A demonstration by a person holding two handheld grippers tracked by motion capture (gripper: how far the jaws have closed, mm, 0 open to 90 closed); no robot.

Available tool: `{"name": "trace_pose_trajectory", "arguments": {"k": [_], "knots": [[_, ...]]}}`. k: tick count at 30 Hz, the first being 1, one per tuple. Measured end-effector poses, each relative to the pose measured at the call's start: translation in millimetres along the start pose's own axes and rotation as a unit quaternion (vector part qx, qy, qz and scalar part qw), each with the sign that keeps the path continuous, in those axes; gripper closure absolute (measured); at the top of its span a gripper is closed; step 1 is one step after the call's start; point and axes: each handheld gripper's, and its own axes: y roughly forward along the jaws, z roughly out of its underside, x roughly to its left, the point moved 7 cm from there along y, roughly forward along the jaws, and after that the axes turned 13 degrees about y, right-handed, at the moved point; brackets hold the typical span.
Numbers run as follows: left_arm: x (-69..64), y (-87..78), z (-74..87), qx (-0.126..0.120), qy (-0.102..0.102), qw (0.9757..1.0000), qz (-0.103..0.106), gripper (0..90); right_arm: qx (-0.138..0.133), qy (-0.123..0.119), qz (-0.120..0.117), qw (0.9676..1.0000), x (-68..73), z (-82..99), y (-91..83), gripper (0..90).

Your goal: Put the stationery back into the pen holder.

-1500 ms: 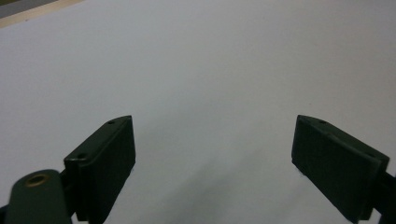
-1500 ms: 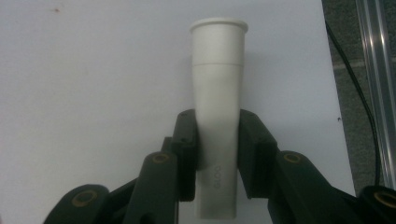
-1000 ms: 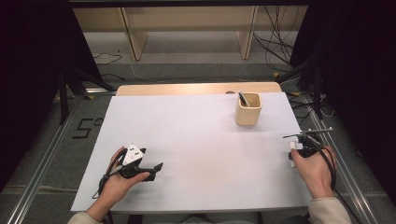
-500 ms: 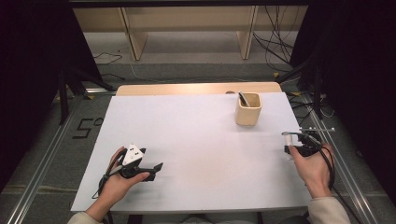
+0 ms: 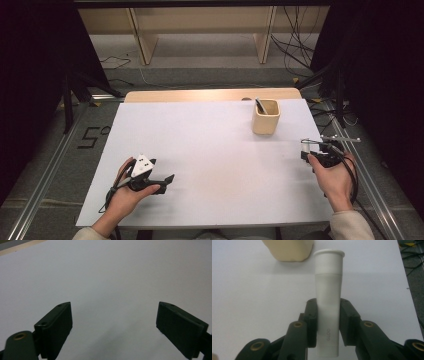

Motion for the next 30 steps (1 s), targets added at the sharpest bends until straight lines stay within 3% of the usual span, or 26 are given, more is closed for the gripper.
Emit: {"name": "trace_pose_trajectory", "arguments": {"k": [9,25,30], "knots": [[-0.1,0.1,0.1,0.001,0.000,1.0000,0.000,13.4,-0.017,-0.003,-0.019,0.9997,6.3,-3.6,0.5,71.3],[0.0,0.1,0.2,0.001,0.001,1.0000,0.000,13.4,-0.076,-0.027,-0.054,0.9953,22.6,-17.0,1.1,71.3],[0.2,0.2,0.3,0.001,0.000,1.0000,-0.001,13.4,-0.077,-0.026,-0.065,0.9946,25.9,-19.3,3.5,71.3]]}}
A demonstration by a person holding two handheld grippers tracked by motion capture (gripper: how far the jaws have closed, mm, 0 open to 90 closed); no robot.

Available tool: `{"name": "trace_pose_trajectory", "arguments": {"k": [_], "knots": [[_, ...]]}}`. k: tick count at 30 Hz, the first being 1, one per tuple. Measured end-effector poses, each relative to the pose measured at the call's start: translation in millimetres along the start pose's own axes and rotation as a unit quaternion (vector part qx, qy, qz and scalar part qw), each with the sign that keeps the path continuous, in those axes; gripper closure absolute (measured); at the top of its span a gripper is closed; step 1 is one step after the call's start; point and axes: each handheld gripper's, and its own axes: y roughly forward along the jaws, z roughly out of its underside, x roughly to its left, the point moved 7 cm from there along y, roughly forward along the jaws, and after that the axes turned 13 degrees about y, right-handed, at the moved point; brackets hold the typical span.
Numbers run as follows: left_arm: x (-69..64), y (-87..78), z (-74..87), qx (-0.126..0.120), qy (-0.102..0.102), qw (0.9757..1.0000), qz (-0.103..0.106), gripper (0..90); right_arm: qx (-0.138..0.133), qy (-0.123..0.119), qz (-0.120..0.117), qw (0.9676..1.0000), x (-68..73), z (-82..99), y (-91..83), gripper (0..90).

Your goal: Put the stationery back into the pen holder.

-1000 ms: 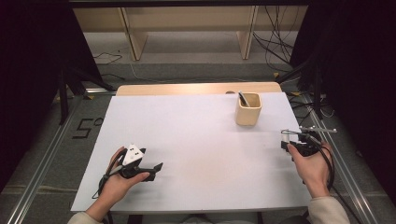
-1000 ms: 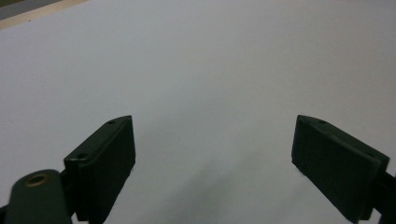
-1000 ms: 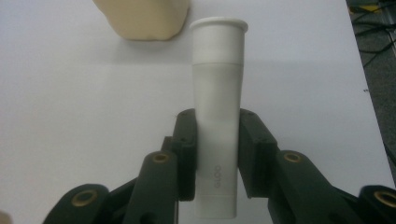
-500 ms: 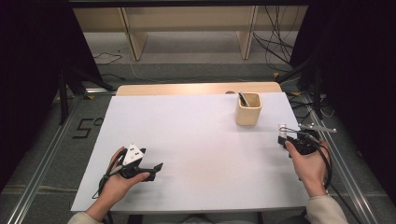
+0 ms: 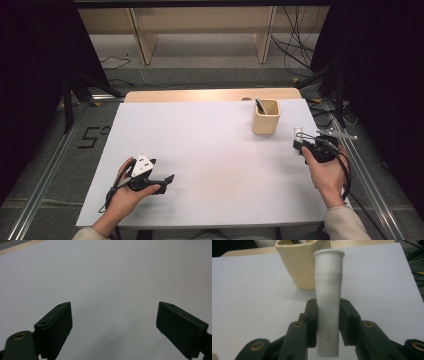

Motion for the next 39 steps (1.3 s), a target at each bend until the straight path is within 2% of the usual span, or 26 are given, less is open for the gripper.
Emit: {"name": "trace_pose_trajectory", "arguments": {"k": [7,13,25,39], "knots": [[0.0,0.3,0.0,0.000,0.000,1.0000,0.001,13.4,-0.014,-0.001,-0.011,0.9998,4.1,-5.3,2.1,71.3],[0.0,0.3,0.0,0.000,0.000,1.0000,0.000,13.4,-0.023,-0.011,-0.019,0.9995,10.8,-11.0,6.0,71.3],[-0.1,0.9,0.1,0.000,-0.001,1.0000,0.001,13.4,-0.042,-0.023,-0.026,0.9985,19.6,-22.0,11.7,71.3],[0.2,0.8,0.3,0.000,-0.001,1.0000,0.000,13.4,-0.049,-0.030,-0.035,0.9978,29.4,-32.7,18.8,71.3]]}}
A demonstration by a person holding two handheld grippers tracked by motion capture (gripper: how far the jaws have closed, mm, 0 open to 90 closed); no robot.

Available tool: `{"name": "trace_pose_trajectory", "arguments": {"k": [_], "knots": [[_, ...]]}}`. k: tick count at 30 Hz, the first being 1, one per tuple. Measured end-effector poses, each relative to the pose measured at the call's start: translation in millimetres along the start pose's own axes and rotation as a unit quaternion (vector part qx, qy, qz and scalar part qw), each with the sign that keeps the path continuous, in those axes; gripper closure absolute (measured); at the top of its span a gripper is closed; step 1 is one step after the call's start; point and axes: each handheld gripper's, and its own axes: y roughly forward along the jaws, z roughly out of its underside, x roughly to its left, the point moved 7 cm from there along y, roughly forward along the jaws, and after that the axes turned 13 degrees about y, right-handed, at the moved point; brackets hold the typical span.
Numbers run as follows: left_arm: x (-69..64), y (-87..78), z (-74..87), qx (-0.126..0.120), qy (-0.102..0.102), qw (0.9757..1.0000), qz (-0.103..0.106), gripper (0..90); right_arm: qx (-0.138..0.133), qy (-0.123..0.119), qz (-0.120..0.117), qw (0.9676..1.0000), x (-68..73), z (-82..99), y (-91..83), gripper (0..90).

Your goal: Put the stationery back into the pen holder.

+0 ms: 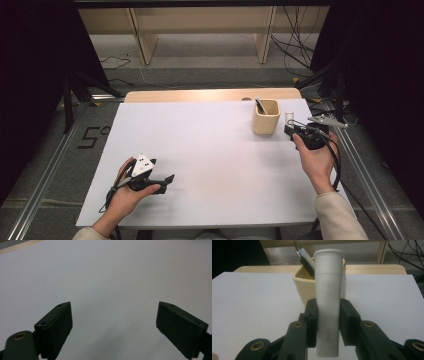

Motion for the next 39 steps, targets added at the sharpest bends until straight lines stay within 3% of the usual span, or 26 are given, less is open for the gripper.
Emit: {"name": "trace_pose_trajectory", "arguments": {"k": [20,39], "knots": [[0.1,0.0,0.1,0.000,0.000,1.0000,0.000,13.5,-0.026,-0.001,-0.004,0.9997,6.3,-20.6,9.8,71.3],[0.3,-0.3,0.3,0.000,0.000,1.0000,0.000,13.5,-0.031,-0.006,-0.007,0.9995,12.6,-33.4,20.9,71.3]]}}
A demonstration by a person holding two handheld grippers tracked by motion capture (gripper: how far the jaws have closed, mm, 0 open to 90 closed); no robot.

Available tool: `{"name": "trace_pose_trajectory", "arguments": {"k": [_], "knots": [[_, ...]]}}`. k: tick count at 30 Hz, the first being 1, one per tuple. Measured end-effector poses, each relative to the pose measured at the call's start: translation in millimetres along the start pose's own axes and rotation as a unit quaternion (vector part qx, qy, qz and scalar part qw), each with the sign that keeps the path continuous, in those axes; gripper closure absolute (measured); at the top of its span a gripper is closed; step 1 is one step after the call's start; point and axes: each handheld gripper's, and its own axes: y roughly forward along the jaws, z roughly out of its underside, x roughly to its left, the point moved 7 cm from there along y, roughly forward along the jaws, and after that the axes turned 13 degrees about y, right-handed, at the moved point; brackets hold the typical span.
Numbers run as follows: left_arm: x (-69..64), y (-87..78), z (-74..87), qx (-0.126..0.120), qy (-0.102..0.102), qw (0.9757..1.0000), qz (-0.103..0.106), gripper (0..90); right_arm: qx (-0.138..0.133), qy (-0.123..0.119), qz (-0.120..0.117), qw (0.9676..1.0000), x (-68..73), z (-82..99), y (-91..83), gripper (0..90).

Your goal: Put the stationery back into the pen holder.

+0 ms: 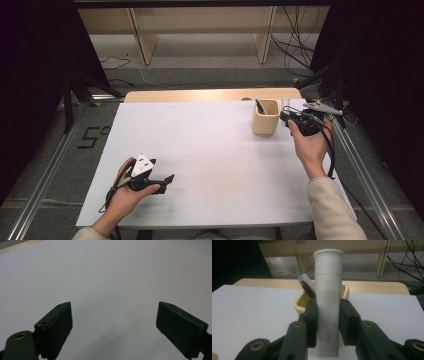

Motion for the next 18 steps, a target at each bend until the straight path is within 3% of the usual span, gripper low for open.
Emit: {"name": "trace_pose_trajectory", "arguments": {"k": [18], "knots": [[0.2,-0.2,0.2,0.000,0.000,1.0000,0.000,13.5,-0.004,-0.012,0.005,0.9999,6.3,-13.7,17.2,71.3]]}}
